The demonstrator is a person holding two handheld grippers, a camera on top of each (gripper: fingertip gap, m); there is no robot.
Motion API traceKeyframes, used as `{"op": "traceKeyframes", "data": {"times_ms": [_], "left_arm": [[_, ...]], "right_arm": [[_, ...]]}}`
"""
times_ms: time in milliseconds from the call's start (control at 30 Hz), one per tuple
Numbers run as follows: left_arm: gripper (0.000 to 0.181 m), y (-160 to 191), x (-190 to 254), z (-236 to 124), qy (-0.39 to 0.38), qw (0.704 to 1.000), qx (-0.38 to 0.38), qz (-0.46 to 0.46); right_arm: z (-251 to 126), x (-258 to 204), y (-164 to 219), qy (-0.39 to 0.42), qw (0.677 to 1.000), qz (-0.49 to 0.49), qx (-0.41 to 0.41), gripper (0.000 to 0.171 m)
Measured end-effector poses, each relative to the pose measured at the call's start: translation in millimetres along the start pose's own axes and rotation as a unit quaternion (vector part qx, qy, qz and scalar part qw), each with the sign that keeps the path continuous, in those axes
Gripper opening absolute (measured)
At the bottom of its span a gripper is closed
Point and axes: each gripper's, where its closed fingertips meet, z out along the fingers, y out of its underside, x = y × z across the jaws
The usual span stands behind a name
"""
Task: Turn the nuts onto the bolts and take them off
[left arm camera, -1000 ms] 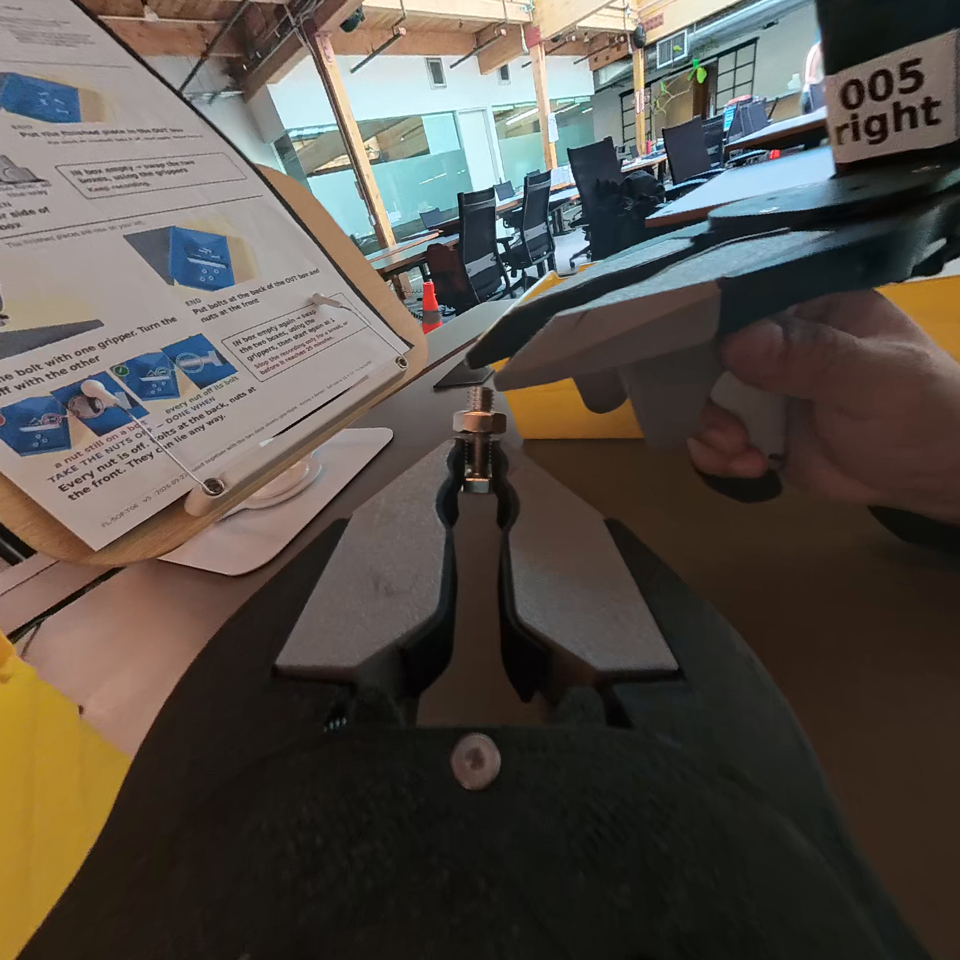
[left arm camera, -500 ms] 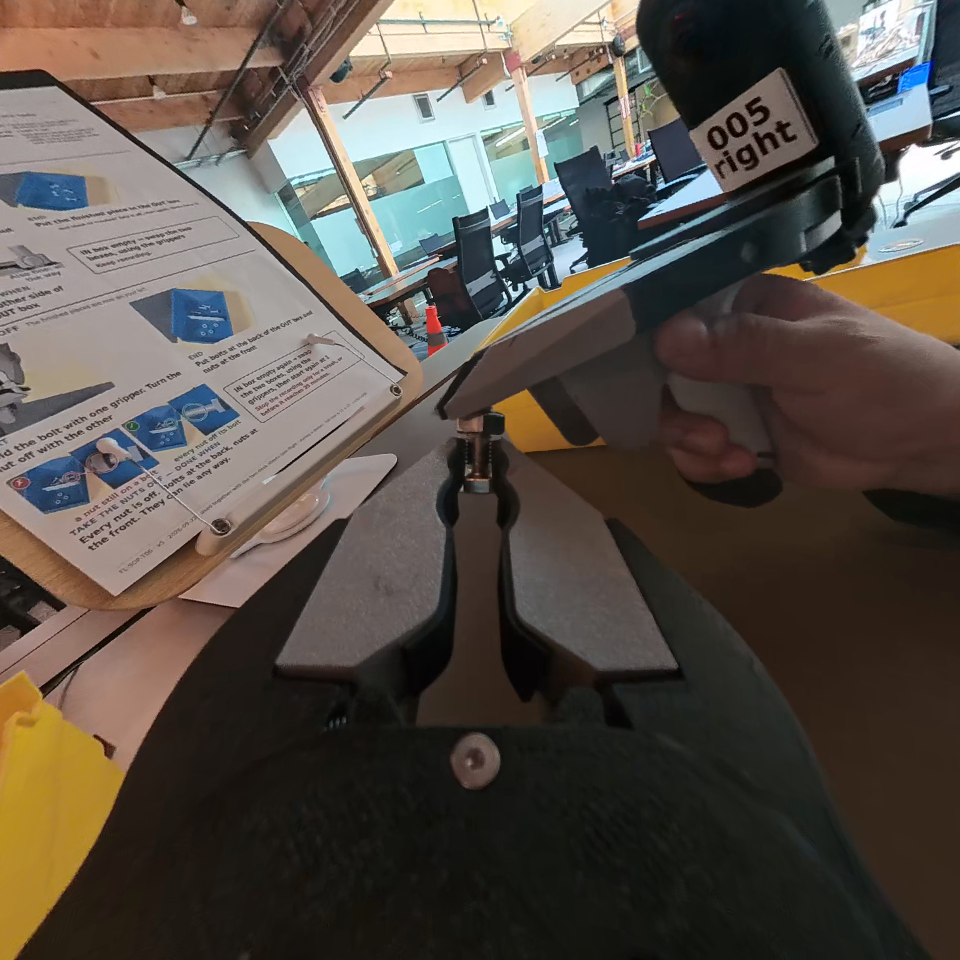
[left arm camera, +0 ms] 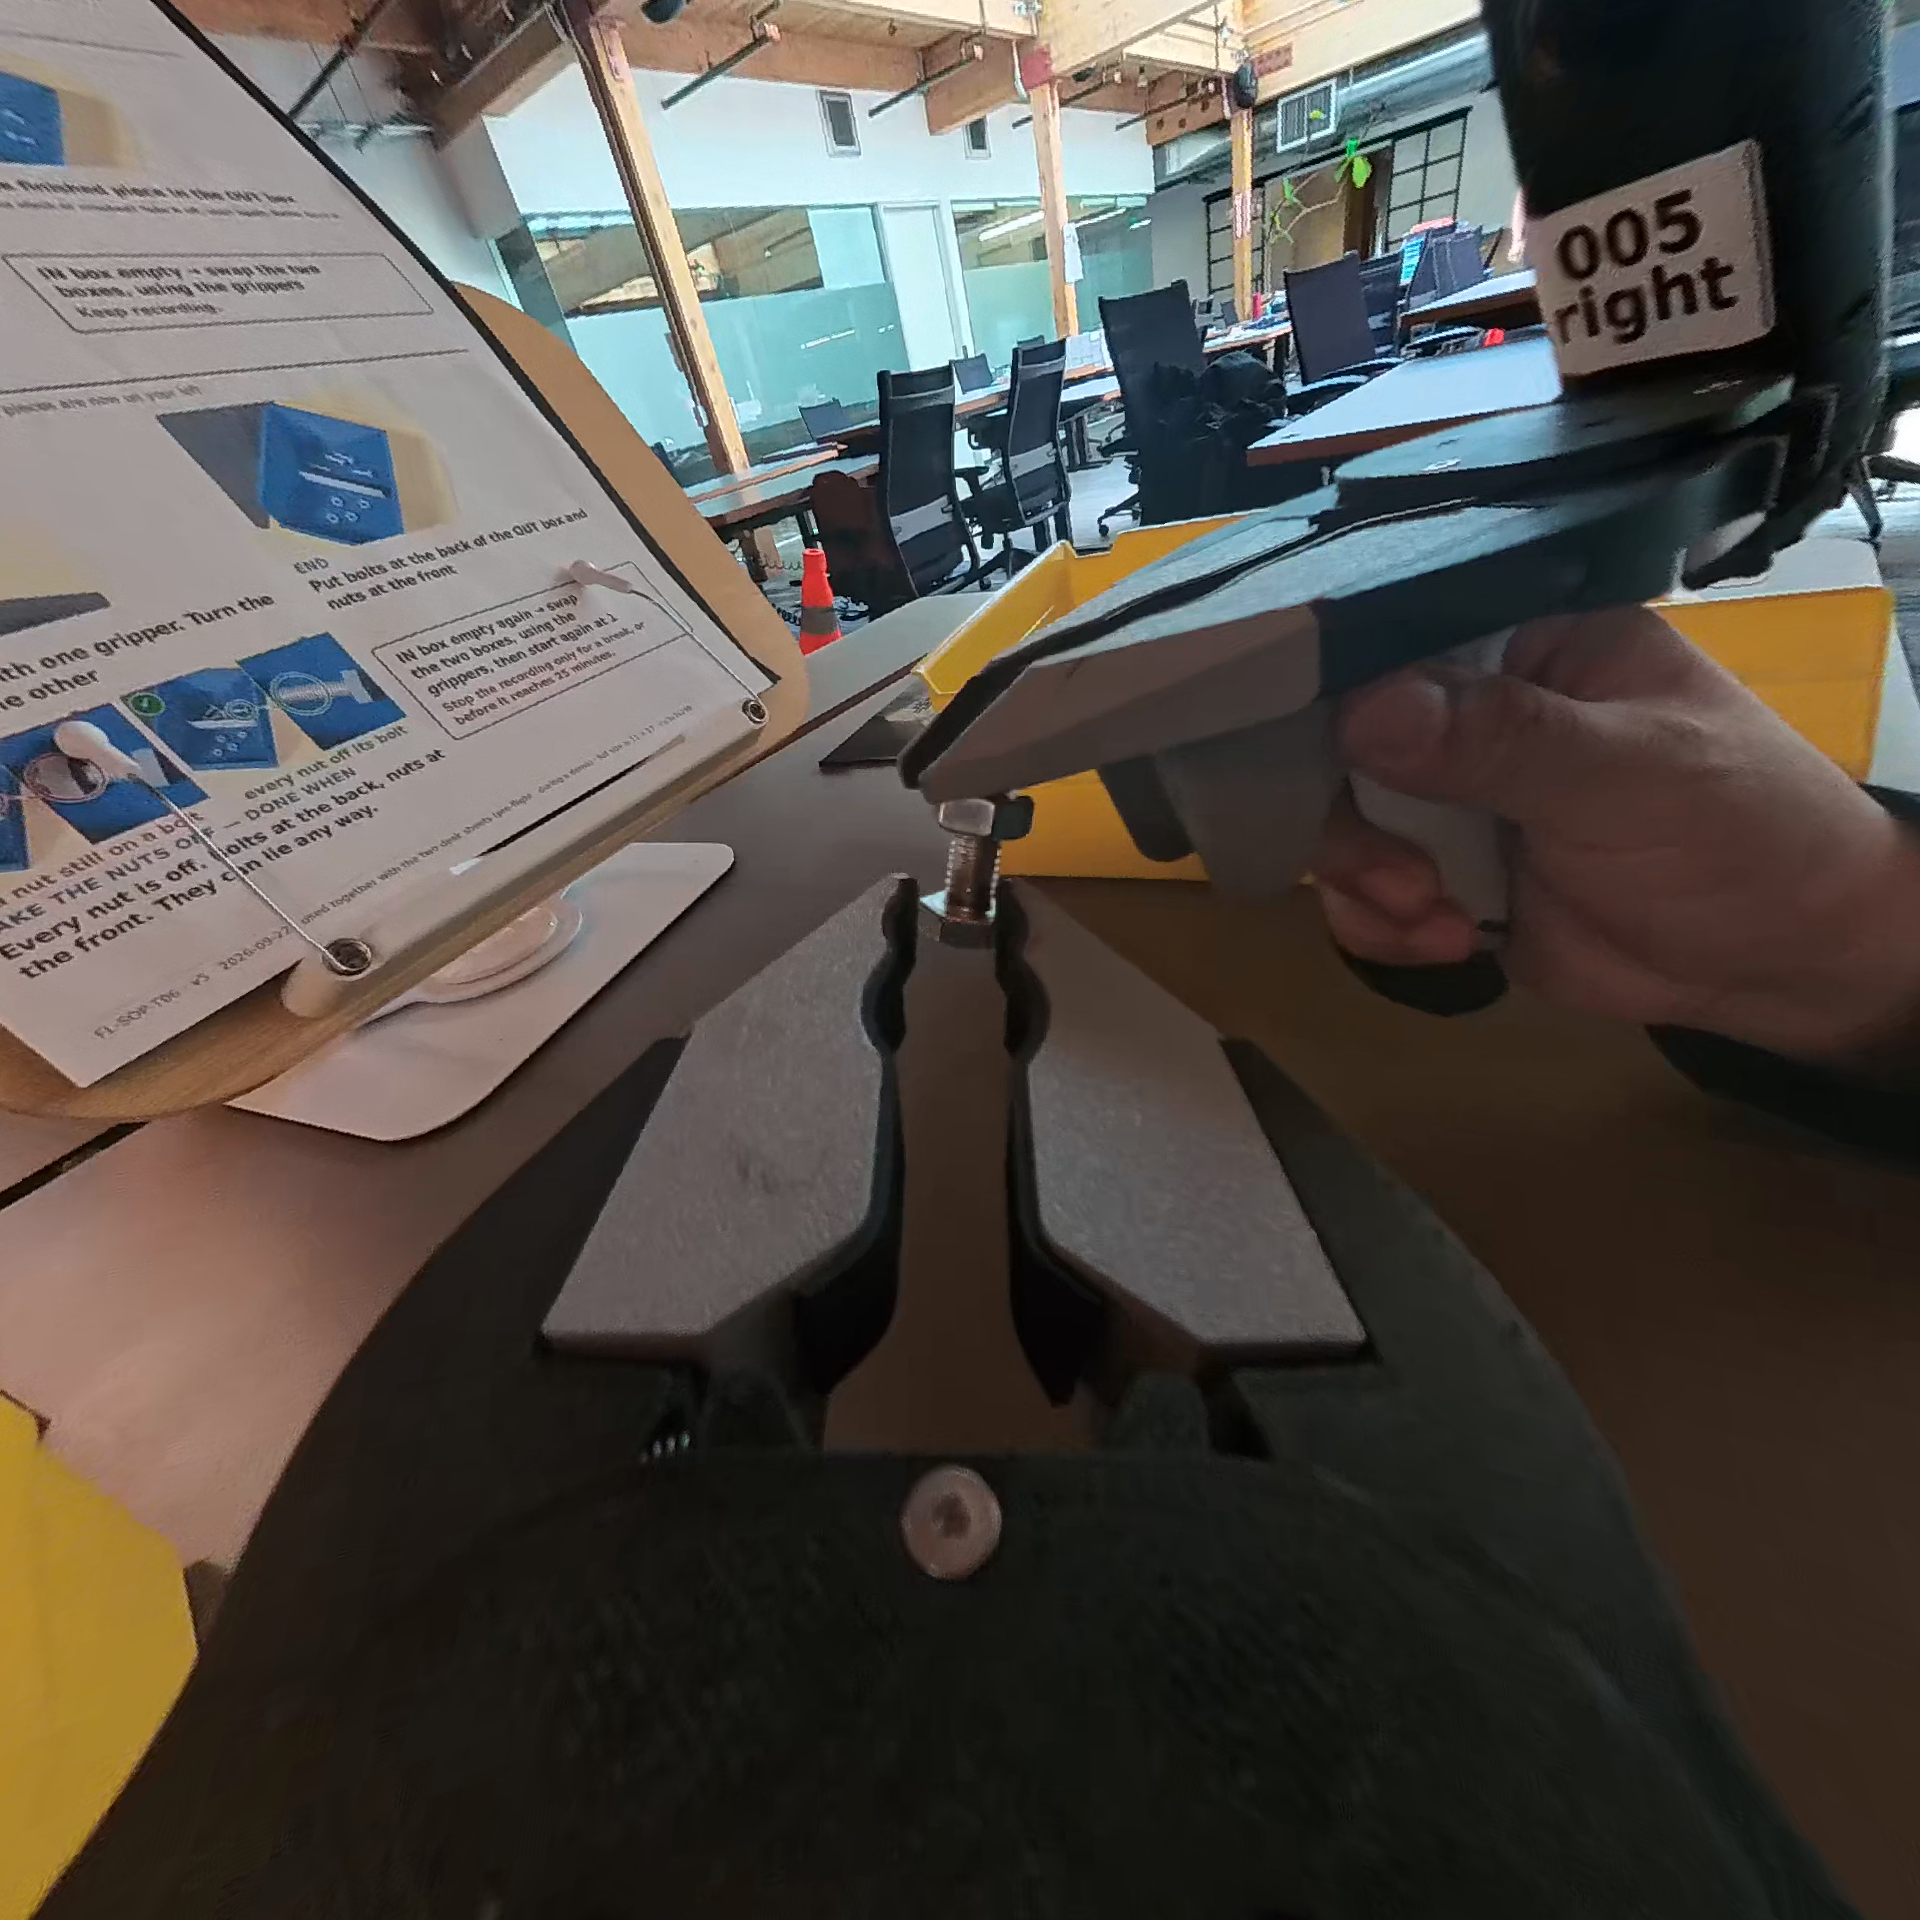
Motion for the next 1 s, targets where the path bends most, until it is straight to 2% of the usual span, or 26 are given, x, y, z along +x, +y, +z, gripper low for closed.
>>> {"op": "traceKeyframes", "data": {"times_ms": [400,500,733,767,833,900,1000], "left_arm": [[0.021,9.1,2.7,3.2,0.024,0.999,-0.021,-0.040],[0.008,8.2,6.2,2.6,0.028,0.999,-0.024,-0.021],[0.007,9.1,2.9,1.1,0.021,0.999,-0.032,-0.026],[0.007,9.0,0.6,0.4,0.012,0.999,-0.032,-0.018],[0.007,7.7,3.0,-0.4,0.020,0.999,-0.030,-0.020],[0.007,2.5,3.4,-2.2,0.014,1.000,-0.019,-0.008],[0.007,1.8,-9.3,-5.3,-0.022,0.999,-0.020,-0.011]], "right_arm": [[4.8,-2.7,7.3,0.017,0.998,-0.047,-0.024,0.006],[5.4,-6.1,7.5,0.006,0.999,-0.044,-0.025,0.006],[6.5,-6.5,7.4,-0.007,1.000,-0.019,-0.019,0.006],[6.7,-6.9,7.9,-0.013,1.000,-0.010,-0.018,0.009],[7.8,-8.8,9.8,-0.032,0.999,0.014,-0.021,0.032],[8.1,-9.3,10.2,-0.041,0.999,0.026,-0.021,0.034],[5.0,0.0,11.8,-0.011,0.999,0.014,-0.029,0.032]]}}
